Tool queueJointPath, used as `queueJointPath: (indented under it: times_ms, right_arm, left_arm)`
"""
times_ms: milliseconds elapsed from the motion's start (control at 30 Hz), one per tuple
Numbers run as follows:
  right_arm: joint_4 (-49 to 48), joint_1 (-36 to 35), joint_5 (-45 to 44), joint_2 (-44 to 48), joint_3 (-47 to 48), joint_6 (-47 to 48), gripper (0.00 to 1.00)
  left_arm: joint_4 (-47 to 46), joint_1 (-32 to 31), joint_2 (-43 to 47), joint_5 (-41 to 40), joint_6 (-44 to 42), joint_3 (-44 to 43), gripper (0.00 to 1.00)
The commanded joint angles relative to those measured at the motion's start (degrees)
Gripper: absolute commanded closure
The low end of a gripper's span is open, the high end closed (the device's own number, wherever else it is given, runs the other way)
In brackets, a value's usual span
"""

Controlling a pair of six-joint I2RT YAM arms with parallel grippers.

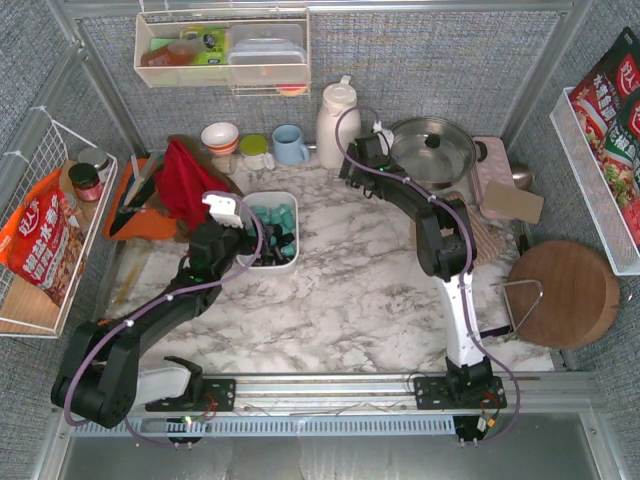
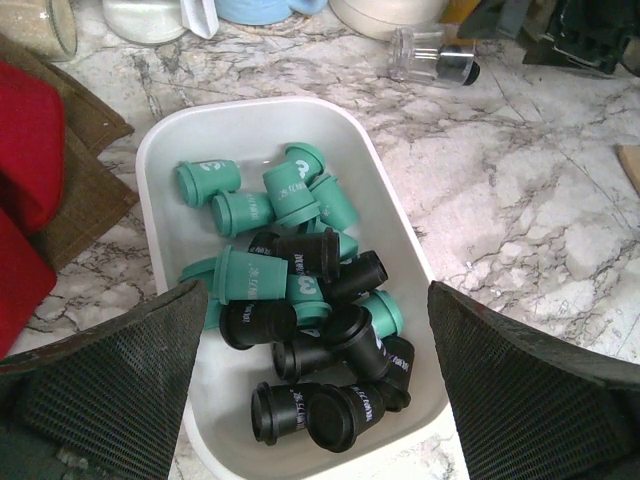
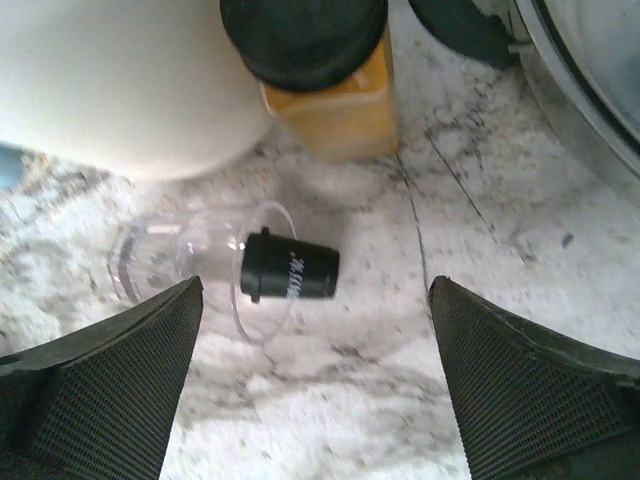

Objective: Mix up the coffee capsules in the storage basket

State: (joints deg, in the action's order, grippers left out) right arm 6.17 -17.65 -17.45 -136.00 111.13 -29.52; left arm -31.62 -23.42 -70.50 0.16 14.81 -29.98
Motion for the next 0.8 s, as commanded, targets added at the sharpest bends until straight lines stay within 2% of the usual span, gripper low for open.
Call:
queueJointPath:
  times_ms: [0,133,267,400,500,633,767]
  right_arm:
    - [1.7,-0.1,0.1,4.1,-4.7,5.2,0.01]
    - [-7.4,0.2,4.6,8.9,-12.0,5.8,0.01]
    - [-8.4,0.3,2.7,10.8,-13.2,5.1,0.01]
    - [-5.4,1.4,-0.4,7.8,-9.8,4.0,0.01]
    - [-0.1,2.8,0.3,4.2,-5.0,-1.0,0.01]
    - [0.6,4.2,2.1,1.4,-2.1,-7.5,0.01]
    - [1.9,3.9,7.9,-2.0,3.2,-5.3,0.01]
  left_arm:
    - [-2.1,0.1,-0.1,0.8,-0.3,0.1,0.01]
    - [-2.1,0.1,-0.6,1.5,0.0,-0.2,0.01]
    - [-2.2,0.1,-0.9,1.7,0.3,-0.4,0.01]
    - [-2.2,0.1,-1.2,2.3,0.5,-0.6,0.01]
    - [-2.4,0.1,-1.3,2.6,0.6,-0.6,0.01]
    - [-2.7,0.0,-1.8,2.9,0.7,-0.7,0.01]
    - [-2.9,0.1,-2.4,3.2,0.7,-0.8,0.01]
